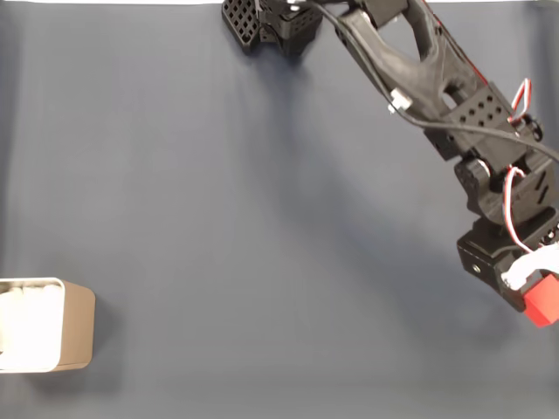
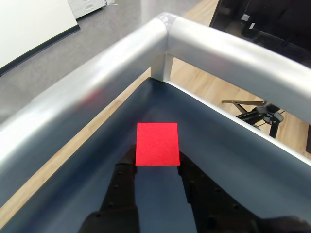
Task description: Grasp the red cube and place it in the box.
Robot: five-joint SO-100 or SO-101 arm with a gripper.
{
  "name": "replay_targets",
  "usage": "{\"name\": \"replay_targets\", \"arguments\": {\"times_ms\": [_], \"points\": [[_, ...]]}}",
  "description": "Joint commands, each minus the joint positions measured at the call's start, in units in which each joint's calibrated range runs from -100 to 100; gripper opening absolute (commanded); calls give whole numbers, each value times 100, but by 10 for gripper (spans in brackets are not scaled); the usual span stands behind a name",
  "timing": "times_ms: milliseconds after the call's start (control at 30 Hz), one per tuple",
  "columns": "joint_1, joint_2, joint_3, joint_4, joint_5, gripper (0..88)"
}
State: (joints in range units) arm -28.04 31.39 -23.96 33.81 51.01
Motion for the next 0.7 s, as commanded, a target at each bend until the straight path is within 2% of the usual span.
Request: {"name": "replay_targets", "arguments": {"times_ms": [0,667], "points": [[198,-1025,270,-37,10,73],[1213,-2628,1493,144,54,74]]}}
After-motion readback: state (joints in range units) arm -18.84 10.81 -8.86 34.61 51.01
